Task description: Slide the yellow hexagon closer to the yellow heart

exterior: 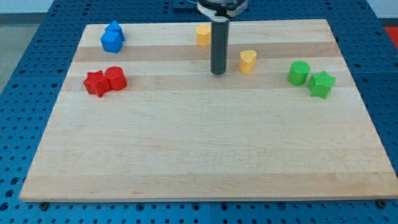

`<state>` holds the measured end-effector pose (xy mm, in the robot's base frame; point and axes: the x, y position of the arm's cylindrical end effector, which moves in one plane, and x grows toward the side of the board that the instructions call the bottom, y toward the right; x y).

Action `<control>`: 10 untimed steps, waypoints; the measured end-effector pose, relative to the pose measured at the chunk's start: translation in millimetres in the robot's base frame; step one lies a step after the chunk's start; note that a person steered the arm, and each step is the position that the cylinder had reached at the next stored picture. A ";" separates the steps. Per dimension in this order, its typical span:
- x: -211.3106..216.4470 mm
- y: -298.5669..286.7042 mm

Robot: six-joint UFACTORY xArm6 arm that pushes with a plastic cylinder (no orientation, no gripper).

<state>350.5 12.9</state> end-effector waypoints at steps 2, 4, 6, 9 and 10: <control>-57.2 -35.8; -98.2 -74.2; -130.0 -62.7; -90.4 -14.0; -93.4 -9.0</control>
<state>257.2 3.9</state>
